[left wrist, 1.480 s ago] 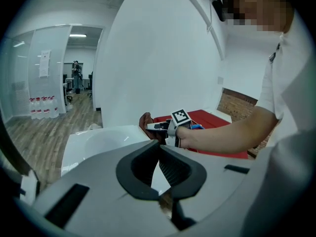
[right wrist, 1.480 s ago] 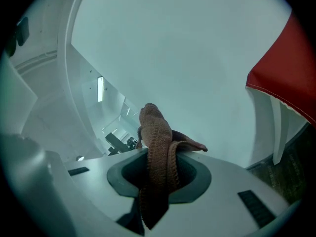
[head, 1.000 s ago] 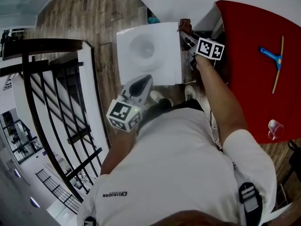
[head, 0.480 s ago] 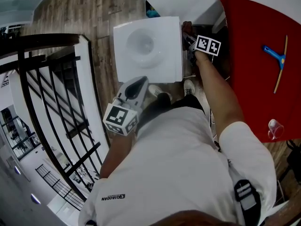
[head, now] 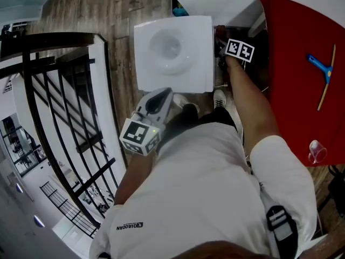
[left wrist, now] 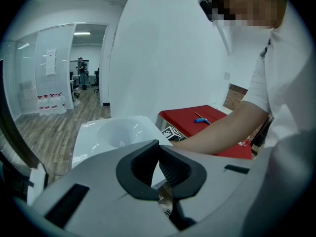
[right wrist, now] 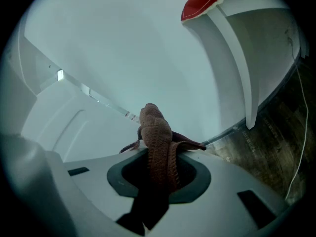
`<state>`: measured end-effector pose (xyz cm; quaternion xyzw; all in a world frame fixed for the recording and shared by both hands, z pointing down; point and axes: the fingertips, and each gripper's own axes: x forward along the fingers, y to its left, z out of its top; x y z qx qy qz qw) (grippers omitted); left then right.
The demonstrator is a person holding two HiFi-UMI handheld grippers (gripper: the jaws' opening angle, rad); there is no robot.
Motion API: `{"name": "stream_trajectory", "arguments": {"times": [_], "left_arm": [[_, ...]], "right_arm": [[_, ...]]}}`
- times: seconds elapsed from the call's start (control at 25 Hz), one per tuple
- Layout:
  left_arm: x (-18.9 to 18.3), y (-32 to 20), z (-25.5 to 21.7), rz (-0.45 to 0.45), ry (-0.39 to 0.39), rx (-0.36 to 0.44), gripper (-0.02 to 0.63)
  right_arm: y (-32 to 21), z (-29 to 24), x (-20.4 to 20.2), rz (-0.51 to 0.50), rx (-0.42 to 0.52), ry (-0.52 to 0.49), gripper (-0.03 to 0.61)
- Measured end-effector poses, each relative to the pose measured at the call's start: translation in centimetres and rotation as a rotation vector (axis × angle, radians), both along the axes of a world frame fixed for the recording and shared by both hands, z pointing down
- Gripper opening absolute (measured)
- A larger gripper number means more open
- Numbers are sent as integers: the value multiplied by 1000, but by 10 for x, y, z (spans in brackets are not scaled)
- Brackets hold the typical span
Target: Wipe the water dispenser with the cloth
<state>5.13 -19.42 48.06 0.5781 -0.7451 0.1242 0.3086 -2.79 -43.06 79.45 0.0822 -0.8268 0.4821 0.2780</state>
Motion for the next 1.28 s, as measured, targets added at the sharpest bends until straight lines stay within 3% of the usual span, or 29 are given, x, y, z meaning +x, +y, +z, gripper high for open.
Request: {"name": "stream_trajectory", "arguments": {"times": [0.36,0.68,1.04,1.28], "left_arm": [[0,-7,-7,20,9,17,-3],[1,-22,-12,42,22,68,-3],[11,-37,-21,91,7,111,-3],[8,-35,-25,102,-18,116,-3]], "right_arm": [[-7,-17,11,-11,65,13,86],[-15,-80,45,48,62,-114,86],[43,-164,101,1,8,-231,86],[77,-218,113,-49,18,-318,86]]}}
